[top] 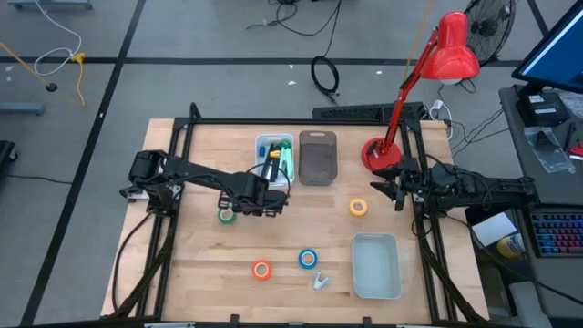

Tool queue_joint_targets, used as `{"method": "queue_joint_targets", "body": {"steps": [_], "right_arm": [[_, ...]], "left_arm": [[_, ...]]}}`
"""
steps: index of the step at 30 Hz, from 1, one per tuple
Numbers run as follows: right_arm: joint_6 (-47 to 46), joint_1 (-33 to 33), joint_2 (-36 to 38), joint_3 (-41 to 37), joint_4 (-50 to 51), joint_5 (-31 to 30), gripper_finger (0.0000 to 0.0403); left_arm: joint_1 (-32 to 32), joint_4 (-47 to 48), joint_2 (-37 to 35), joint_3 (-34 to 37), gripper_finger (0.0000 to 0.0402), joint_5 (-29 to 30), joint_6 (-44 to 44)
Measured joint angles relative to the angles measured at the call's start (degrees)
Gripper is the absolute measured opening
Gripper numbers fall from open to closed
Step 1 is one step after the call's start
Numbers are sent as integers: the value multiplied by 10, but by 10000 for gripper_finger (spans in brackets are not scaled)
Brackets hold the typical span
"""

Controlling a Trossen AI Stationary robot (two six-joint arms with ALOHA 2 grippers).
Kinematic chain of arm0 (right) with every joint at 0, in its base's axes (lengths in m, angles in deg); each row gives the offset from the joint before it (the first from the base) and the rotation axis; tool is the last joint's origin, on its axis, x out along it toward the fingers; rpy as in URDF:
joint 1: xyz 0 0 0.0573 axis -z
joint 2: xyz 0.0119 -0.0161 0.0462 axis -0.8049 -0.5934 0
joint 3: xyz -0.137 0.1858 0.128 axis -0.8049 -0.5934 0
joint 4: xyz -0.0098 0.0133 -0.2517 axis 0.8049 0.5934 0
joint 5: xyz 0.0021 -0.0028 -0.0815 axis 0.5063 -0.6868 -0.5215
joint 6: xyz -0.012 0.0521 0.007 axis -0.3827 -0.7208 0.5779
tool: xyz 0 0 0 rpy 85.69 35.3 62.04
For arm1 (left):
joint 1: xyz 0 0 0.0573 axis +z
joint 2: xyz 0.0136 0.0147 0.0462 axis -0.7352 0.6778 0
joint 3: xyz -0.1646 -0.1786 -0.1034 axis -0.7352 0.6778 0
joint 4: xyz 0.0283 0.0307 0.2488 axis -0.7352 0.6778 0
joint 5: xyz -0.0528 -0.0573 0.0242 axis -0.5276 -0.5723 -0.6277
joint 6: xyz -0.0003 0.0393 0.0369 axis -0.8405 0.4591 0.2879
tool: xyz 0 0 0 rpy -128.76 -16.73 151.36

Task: Pick and place Stapler, Stapler remover, tape
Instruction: Put the purple staple remover into the black bin

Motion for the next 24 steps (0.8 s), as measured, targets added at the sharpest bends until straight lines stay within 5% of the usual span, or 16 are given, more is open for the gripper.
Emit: {"method": "queue_joint_targets", "body": {"steps": [24], "right_arm": [[0,0,0,0,0,0,212]], "left_arm": [[-7,-65,-1,49,131,39,-216]]}}
